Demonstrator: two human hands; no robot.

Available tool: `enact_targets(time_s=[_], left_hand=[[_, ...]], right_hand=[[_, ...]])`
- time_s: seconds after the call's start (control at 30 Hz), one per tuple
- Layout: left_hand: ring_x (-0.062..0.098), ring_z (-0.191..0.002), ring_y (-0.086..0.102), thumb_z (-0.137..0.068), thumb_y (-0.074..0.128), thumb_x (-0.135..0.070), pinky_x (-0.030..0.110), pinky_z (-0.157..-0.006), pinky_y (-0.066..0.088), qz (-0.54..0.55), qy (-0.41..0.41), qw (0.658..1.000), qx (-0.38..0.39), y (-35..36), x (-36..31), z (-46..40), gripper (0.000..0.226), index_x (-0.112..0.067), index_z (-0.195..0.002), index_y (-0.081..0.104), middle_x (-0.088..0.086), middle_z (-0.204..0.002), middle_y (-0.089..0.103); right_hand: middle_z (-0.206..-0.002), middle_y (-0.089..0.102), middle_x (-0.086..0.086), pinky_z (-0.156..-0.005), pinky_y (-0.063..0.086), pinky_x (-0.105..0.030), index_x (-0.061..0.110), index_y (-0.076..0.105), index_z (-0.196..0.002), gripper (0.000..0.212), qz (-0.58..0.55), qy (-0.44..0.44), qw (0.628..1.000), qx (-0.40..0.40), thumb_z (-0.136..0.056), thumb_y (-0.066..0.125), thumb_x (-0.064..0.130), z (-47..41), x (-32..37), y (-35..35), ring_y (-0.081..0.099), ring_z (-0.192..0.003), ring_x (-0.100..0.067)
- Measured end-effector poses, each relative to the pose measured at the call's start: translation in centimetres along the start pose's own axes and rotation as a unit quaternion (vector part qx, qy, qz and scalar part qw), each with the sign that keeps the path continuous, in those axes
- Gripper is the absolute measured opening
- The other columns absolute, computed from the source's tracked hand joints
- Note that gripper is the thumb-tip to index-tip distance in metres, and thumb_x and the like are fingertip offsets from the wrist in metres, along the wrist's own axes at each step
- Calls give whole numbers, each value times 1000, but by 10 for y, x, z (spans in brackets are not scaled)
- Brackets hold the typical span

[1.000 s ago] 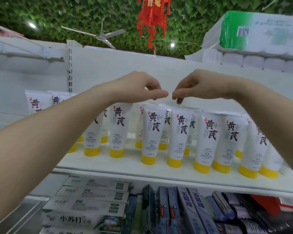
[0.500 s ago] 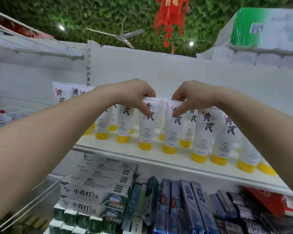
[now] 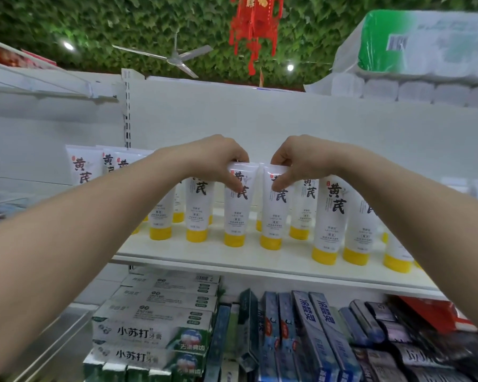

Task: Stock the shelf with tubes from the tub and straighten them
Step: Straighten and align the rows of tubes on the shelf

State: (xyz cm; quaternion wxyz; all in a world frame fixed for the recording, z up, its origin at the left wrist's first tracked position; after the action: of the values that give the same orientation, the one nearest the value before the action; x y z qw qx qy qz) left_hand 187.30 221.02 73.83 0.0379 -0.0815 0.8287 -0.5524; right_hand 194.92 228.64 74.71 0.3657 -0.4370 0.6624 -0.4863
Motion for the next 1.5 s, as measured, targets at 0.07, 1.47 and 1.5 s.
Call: enact_targets(time_s=[0.07, 1.47, 1.5], left_hand=[[8, -78, 60, -74, 76, -44, 32, -66, 52, -2, -2, 1000, 8, 1, 1, -1, 26, -30, -93, 66, -10, -82, 65], [16, -67, 59, -72, 77, -35, 32, -63, 51, -55, 38, 996, 57, 37, -85, -145, 18, -19, -76, 70, -6, -67, 65], [16, -65, 56, -72, 77, -34, 31, -61, 49, -56, 39, 996, 52, 37, -85, -146, 17, -19, -75, 69, -5, -65, 63]], right_hand=[[-62, 61, 9, -62, 45, -30, 24, 67, -69, 22, -4, 9, 1000, 5, -70, 80, 42, 1, -3, 0, 55, -62, -13], [-76, 67, 16, -50, 40, -14, 26, 75, -91, 15, 58, 32, 994, 90, -77, 76, 24, -1, -148, -5, 58, -71, -4], [-77, 68, 15, -52, 42, -16, 25, 76, -92, 16, 56, 33, 994, 85, -76, 76, 24, -1, -149, -5, 58, -71, -6]])
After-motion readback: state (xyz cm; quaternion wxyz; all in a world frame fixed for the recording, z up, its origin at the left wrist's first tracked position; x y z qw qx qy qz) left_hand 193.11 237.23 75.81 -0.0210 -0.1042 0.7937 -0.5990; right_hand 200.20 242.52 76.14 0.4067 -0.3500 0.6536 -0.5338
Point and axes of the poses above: each hand's wrist, its own z-axis away from the middle knuckle, its own y-axis out of the palm, x = y × z, the point moved 10 cm from there along -z, towards the middle knuckle
